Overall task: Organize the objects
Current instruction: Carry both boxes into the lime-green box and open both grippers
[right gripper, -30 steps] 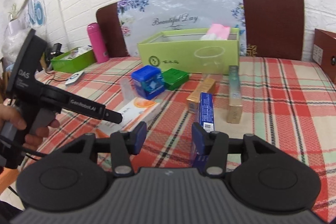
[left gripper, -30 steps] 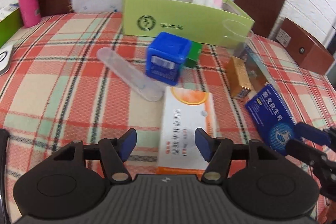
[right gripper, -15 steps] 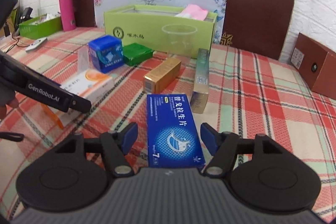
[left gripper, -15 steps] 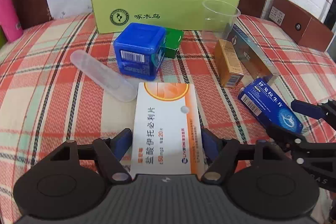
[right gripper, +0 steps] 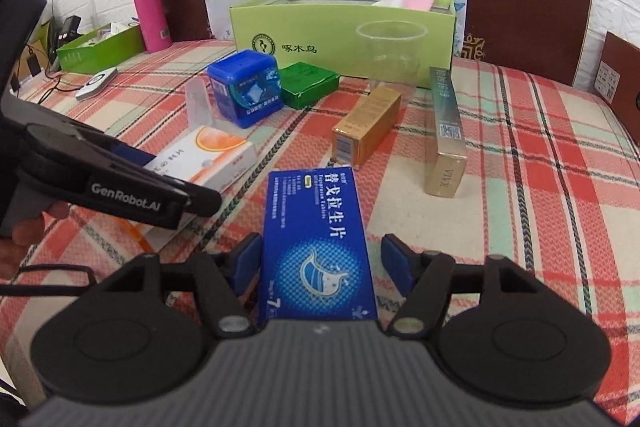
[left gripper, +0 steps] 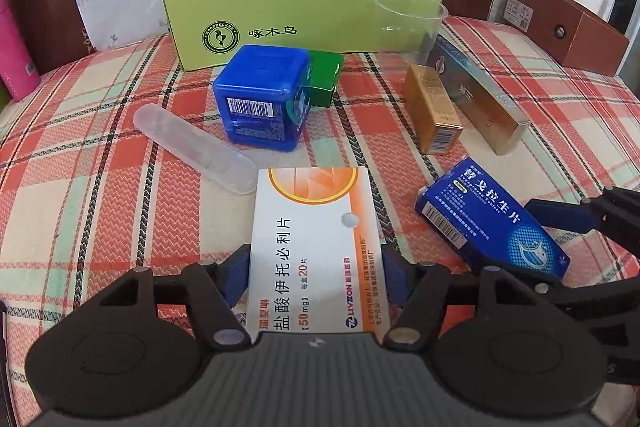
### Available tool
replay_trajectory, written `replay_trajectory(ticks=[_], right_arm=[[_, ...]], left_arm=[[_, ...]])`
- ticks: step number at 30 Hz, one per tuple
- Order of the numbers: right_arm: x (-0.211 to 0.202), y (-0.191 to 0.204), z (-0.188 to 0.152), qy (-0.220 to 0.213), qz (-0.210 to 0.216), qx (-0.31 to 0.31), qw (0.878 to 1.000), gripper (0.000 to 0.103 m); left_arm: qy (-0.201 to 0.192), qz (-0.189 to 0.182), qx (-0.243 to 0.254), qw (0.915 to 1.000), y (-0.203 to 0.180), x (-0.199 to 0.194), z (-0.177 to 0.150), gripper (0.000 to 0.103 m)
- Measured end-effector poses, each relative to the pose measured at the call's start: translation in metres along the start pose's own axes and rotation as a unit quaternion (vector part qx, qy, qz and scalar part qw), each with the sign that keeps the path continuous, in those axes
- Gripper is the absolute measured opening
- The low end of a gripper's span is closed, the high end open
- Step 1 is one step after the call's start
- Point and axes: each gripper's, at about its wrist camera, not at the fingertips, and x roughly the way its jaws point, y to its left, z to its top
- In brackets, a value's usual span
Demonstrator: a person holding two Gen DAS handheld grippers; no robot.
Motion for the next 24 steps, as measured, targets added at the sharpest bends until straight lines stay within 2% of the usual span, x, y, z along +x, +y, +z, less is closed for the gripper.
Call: replay_trajectory(ticks=[4,7,9,13,18,24], right_arm=[[0.000,0.001,-0.003,0.006,-0.001,-0.010,1.000,0.064],[0.001,-0.003,-0.005,0.015,0.012,-0.004,1.000,0.056],[0.000,-0.002,-0.005,0.014,0.012,-0.010,1.000,0.055],[-0.014,-0.005,0.003,-0.014,0.036,0.009,0.999,0.055],[-0.037,-0.013,0.038,-0.080,0.057,0.023,0.995,0.055],[-0.028,-0.030,0.102,-0.134,0.055,0.029,0.989,0.055]], left_arm=[[0.000,-0.003,0.001,1.0000,0.000,0.000,0.000,0.070],[-0.001,-0.010,0.002,0.9999,0.001,-0.001,0.000,0.069],[-0.005,-0.016,0.001,0.9999,0.002,-0.004,-0.001,0.069],[-0.033,-0.042,-0.012,0.9985,0.008,-0.028,0.004,0.069],[-0.095,-0.050,-0.026,0.9940,0.020,-0.062,0.034,0.069],[-0.164,-0.031,-0.050,0.9847,0.036,-0.078,0.091,0.069]])
